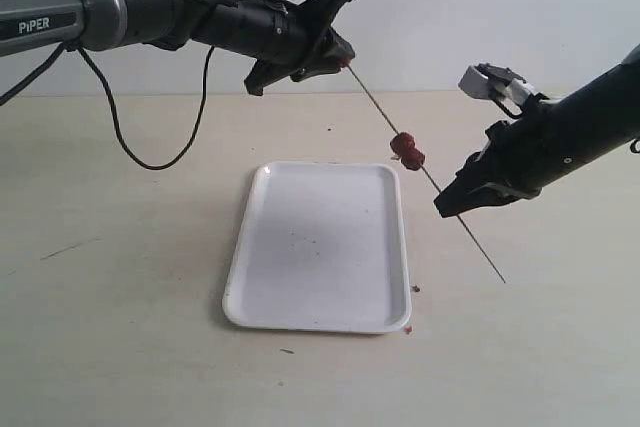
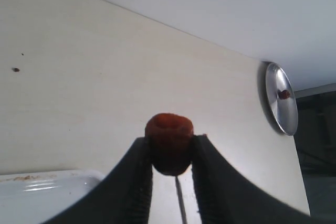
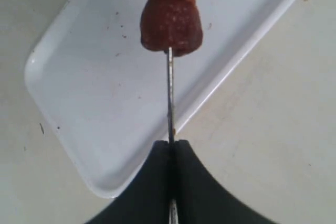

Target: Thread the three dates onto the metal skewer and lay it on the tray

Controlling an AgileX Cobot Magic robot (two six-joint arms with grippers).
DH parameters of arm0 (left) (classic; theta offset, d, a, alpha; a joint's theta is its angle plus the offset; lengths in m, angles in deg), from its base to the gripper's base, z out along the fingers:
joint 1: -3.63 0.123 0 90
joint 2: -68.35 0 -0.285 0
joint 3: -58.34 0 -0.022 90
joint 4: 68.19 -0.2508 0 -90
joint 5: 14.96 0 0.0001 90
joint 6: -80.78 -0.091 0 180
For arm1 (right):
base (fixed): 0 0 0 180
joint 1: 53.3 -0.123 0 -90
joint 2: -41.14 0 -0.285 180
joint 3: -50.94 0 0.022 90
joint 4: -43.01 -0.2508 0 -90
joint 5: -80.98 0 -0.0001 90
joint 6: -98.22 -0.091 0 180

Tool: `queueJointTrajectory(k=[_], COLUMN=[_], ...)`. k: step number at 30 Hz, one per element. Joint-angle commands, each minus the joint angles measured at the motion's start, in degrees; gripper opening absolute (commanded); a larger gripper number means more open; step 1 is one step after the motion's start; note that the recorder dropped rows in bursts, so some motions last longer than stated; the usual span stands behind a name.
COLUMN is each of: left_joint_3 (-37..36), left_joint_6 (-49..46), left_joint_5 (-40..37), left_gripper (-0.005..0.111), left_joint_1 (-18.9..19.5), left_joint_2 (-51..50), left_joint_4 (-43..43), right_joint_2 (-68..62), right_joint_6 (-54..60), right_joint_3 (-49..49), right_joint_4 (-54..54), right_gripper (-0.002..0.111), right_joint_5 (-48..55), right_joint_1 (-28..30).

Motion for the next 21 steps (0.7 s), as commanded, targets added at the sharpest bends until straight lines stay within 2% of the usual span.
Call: queueJointTrajectory(k=[1, 18, 21], left_joint_3=[0.09, 0.09, 0.09], left_joint_6=[-0.48, -0.71, -0.71], left_joint_5=[-0.16, -1.68, -2.1], left_gripper=[0.027, 0.027, 0.027], left_joint_1=[-0.57, -1.23, -1.34], left_joint_2=[0.35, 0.35, 0.35], left_joint_4=[0.08, 0.2, 0.2], right_joint_2=[0.09, 0.09, 0.09], right_joint_6=[0.79, 0.56, 2.83], right_joint_3=[-0.19, -0.19, -0.19], right_joint_4=[-0.88, -4.04, -7.53], right_gripper=[0.0, 0.0, 0.0], right_joint_5=[-0.1, -4.07, -4.49], right_joint_1=[0.14, 0.14, 0.14])
